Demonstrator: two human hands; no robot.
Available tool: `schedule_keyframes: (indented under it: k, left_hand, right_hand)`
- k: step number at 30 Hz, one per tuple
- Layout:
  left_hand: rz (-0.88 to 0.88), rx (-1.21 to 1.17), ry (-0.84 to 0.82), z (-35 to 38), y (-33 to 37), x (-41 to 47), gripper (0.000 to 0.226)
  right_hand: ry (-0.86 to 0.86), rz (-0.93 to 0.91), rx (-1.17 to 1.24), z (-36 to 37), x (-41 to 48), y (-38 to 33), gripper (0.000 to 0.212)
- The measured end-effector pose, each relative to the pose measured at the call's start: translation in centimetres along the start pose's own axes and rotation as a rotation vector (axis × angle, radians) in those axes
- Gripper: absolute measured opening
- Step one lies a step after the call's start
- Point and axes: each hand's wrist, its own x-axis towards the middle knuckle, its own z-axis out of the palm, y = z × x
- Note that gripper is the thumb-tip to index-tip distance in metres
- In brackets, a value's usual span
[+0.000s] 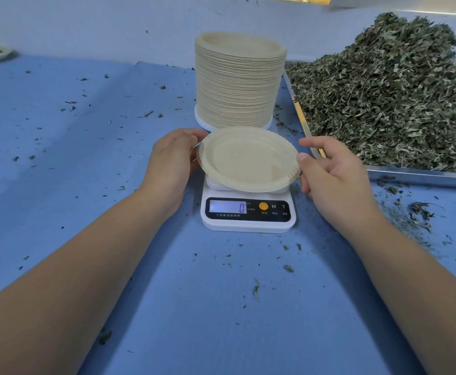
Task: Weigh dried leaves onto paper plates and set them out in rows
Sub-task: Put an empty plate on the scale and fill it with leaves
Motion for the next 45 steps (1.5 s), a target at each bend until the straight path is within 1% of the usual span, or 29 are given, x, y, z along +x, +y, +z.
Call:
schedule_keyframes:
  k: [7, 11, 15, 18, 20, 22, 23, 25, 29, 31, 32, 37, 39, 41, 43, 45]
  left_hand:
    - [0.005, -0.007, 0.0, 0.0, 0.0, 0.1, 0.036]
    - [0.016, -0.023, -0.003, -0.1, -0.2, 0.2, 0.035]
    - [0.025, -0.023, 0.007, -0.1, -0.6, 0.5, 0.035]
    - [0.055, 0.033, 0.022, 0.0, -1.0, 0.4, 0.034]
    - [0.073, 0.04, 0.027, 0.1, -1.1, 0.3, 0.032]
    - [0.06, -0.025, 0.036, 0.1, -1.1, 0.5, 0.029]
    - [0.046, -0.061, 0.041, 0.1, -1.0, 0.5, 0.028]
    - [0.037, -0.088, 0.042, 0.0, -1.0, 0.7, 0.027]
    - [0.049, -0.044, 0.039, 0.0, -1.2, 0.9, 0.026]
    - [0.05, -0.028, 0.04, 0.0, -1.2, 0.9, 0.026]
    - [0.051, -0.021, 0.038, 0.0, -1.1, 0.9, 0.025]
    - [0.044, -0.013, 0.032, 0.0, -0.8, 0.6, 0.026]
    - [0.046, -0.009, 0.031, 0.1, -0.7, 0.5, 0.026]
    - [0.043, -0.016, 0.027, 0.2, -0.6, 0.4, 0.024]
    - [0.041, -0.044, 0.025, 0.2, -0.5, 0.4, 0.019]
    - [0.042, -0.068, 0.025, 0.1, -0.5, 0.5, 0.017]
  right_hand:
    - [0.007, 0.001, 0.015, 0.0, 0.0, 0.0, 0.02]
    - [0.054, -0.05, -0.006, -0.1, -0.1, -0.3, 0.018]
    - [0.202, -0.179, -0.162, -0.7, 0.3, -1.1, 0.019]
    - [0.212, -0.184, -0.312, -1.3, 2.1, -1.7, 0.023]
    - [0.158, -0.151, -0.488, -1.7, 4.1, -1.4, 0.022]
    - [0.078, -0.113, -0.666, -2.1, 6.4, -0.8, 0.024]
    - [0.033, -0.065, -0.72, -2.4, 7.6, -0.4, 0.026]
    - [-0.049, 0.066, -0.798, -2.8, 9.9, 0.5, 0.033]
    - [-0.174, 0.339, -0.985, -3.8, 12.6, 2.2, 0.053]
    - [-0.278, 0.416, -1.03, -3.7, 12.8, 2.6, 0.061]
    - [-0.309, 0.417, -1.046, -3.6, 12.8, 2.6, 0.062]
    - [-0.355, 0.314, -1.141, -3.1, 11.8, 1.3, 0.056]
    - [-0.378, 0.239, -1.144, -2.9, 11.2, 0.6, 0.053]
    - [-0.365, 0.129, -1.158, -3.0, 10.7, 0.3, 0.047]
    - [-0.247, 0.068, -1.107, -3.6, 10.5, 0.6, 0.041]
    - [-0.063, 0.024, -1.037, -3.8, 10.1, 0.7, 0.035]
